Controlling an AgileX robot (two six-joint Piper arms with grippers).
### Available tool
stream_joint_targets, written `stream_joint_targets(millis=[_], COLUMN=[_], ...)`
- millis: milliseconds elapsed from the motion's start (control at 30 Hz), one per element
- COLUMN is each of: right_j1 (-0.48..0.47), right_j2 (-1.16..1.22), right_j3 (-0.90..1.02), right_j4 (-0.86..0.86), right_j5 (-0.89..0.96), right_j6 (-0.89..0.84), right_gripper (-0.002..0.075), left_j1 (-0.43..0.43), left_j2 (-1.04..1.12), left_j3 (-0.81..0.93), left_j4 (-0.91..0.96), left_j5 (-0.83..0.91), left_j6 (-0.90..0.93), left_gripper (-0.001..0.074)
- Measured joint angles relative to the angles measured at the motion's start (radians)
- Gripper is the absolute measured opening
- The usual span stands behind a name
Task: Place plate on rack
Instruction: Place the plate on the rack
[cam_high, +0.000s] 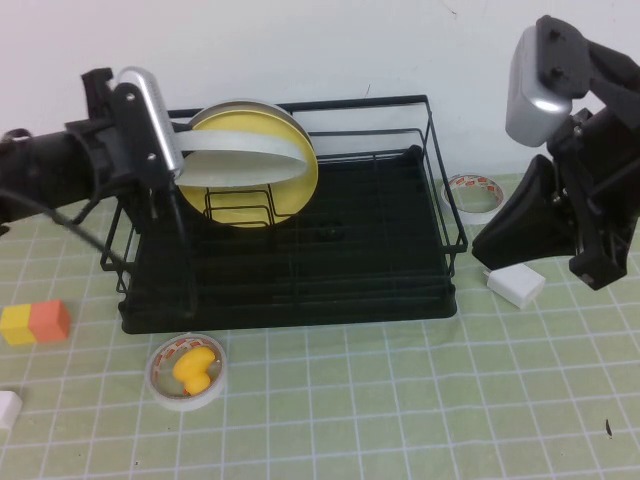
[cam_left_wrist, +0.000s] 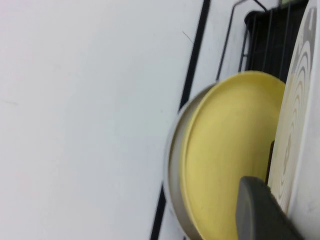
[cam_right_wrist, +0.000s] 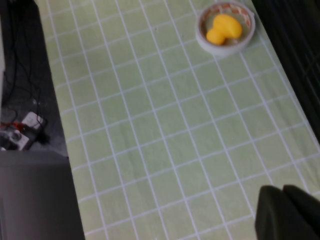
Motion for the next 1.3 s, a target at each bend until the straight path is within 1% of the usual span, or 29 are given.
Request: stream_joint_targets(millis=[200, 400, 500, 700, 1133, 1200, 1300], right_j1=[0.0, 0.0, 0.0, 0.0, 0.0, 0.0, 0.0], right_j2=[0.0, 0.002, 0.002, 0.002, 0.002, 0.002, 0.002], right_j3=[-0.001, -0.001, -0.001, -0.001, -0.001, -0.001, -0.001], right_j4=[-0.014, -0.016, -0.016, -0.024, -0.06, -0.066, -0.07], right_j5=[0.0, 0.001, 0.001, 0.001, 0.005, 0.005, 0.005], right_j6=[0.021, 0.031, 0.031, 0.031, 0.031, 0.031, 0.031], right_gripper=[-0.0001, -0.0002, -0.0002, -0.0002, -0.0002, -0.0002, -0.0002], left_j1=[0.0, -0.002, -0.002, -0.002, -0.002, -0.002, -0.001], left_j2=[0.121, 0.165, 0.188, 0.192, 0.172, 0.154, 0.132], left_j3=[-0.083, -0.106, -0.106, -0.129, -0.157, -0.169, -0.186], left_j4=[0.0, -0.002, 0.01, 0.022, 0.045, 0.033, 0.009], left_j5=[0.017, 0.056, 0.032, 0.03, 0.047, 0.063, 0.043], left_j6=[0.004, 0.002, 0.031, 0.045, 0.01, 0.018, 0.028], left_gripper=[0.0105, 0.0104, 0.0104, 0.0104, 0.0105, 0.0104, 0.0103])
